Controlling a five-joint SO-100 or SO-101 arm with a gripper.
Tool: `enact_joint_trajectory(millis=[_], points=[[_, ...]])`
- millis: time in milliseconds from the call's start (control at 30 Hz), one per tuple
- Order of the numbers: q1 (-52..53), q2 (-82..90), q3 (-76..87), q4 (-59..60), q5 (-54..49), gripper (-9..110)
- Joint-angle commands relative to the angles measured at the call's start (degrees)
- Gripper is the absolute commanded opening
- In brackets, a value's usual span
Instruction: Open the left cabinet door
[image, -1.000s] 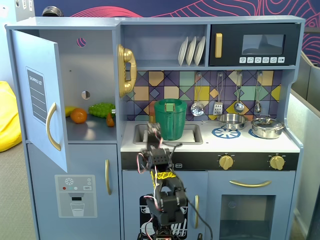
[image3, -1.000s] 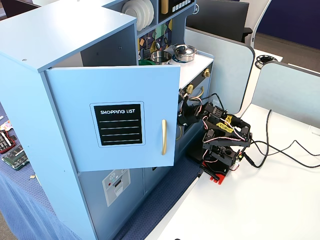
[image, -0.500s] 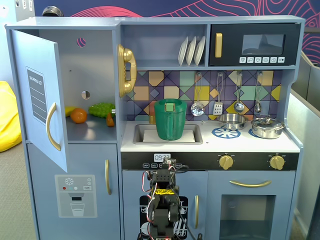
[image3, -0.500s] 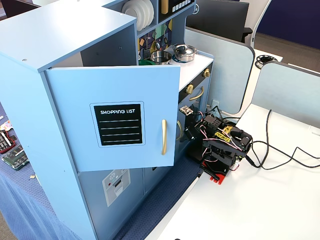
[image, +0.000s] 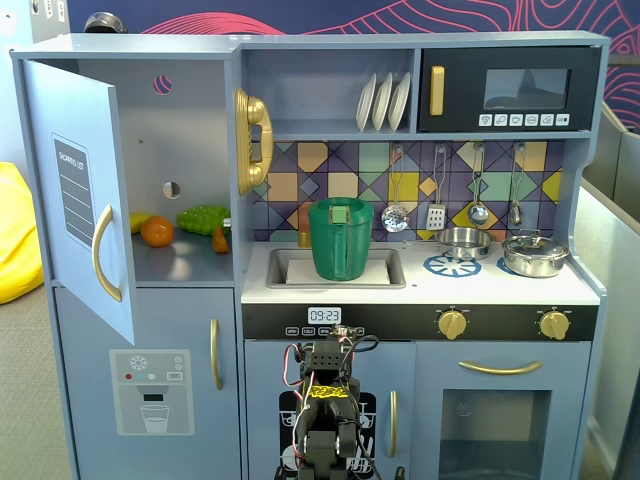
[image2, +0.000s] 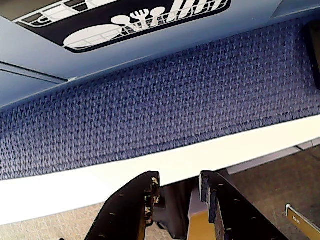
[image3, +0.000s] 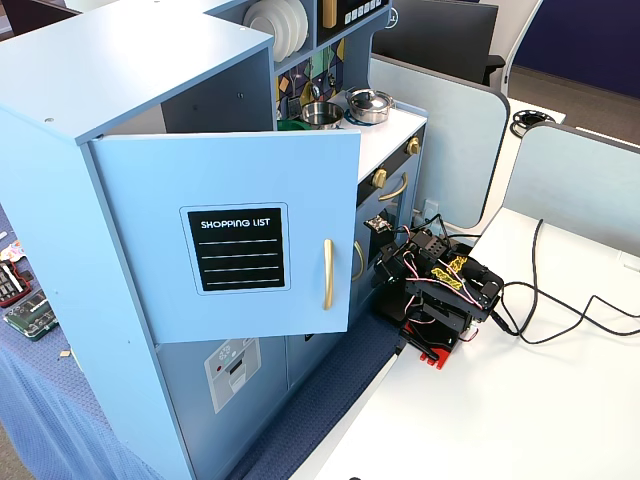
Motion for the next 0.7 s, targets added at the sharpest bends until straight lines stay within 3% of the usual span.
enact_joint_trajectory(millis=[0,367,667], points=[[-0.8,0.0,-0.3,6.9,-1.0,0],[-0.9,0.0,-0.3,13.1,-8.0,0],[-0.8,0.0,-0.3,13.1,-6.8,1]])
